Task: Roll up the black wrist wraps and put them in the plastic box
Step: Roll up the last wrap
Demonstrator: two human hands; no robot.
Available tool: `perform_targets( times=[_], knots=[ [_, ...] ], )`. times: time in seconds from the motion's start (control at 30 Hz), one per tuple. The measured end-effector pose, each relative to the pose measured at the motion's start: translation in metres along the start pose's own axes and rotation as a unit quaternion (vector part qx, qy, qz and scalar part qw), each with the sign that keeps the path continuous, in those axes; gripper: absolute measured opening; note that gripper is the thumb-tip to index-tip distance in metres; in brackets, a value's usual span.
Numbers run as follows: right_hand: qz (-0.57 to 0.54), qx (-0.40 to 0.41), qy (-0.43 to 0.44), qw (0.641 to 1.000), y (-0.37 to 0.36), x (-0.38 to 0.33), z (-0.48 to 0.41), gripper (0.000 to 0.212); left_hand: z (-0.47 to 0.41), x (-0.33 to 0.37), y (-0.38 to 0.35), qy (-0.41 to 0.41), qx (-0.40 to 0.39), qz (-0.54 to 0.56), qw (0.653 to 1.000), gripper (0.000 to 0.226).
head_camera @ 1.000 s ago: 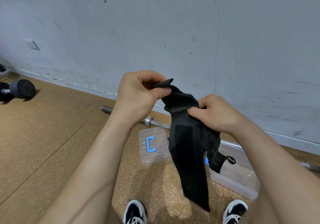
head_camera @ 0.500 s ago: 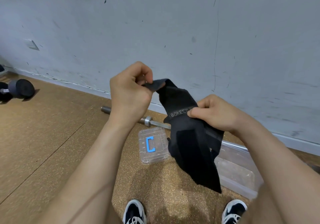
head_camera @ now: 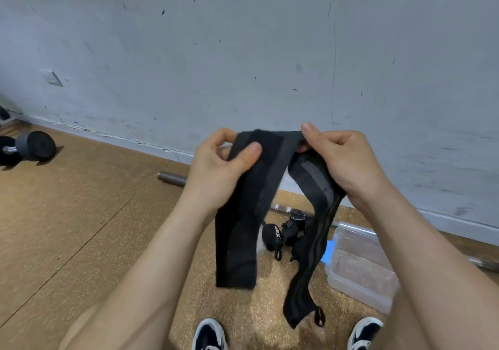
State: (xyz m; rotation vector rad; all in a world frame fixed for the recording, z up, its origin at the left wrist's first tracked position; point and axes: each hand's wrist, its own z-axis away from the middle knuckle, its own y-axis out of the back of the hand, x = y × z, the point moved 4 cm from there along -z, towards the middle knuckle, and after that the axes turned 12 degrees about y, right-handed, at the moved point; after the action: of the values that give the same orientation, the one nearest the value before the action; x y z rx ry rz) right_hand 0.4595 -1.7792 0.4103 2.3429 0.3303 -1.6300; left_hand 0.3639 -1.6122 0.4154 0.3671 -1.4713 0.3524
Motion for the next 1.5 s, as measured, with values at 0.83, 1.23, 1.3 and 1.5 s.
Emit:
perform_targets(
  times=[0.83,1.23,1.3,1.5],
  knots=[
    [0.097,0.066,-0.072,0.991,-0.004,0.015,0.002,0.070,-0.007,-0.021,-0.002,0.045,0.008,-0.170,0.984,0.017],
    [-0.073,-0.211,-0.162,0.961,-0.039,0.025,0.017,0.041,0.009,-0.024,-0.041,-0.180,-0.104,-0.420,0.883,0.027],
    [-0.060,-0.207,-0.165,0.963,-0.042,0.023,0.021,0.037,0.009,-0.022,-0.039,-0.165,-0.116,-0.389,0.899,0.032],
    [-0.249,0.019,-0.231,0.940,-0.013,0.032,0.004,0.042,-0.014,-0.009,0.017,-0.013,-0.020,-0.205,0.979,0.061]
  ],
)
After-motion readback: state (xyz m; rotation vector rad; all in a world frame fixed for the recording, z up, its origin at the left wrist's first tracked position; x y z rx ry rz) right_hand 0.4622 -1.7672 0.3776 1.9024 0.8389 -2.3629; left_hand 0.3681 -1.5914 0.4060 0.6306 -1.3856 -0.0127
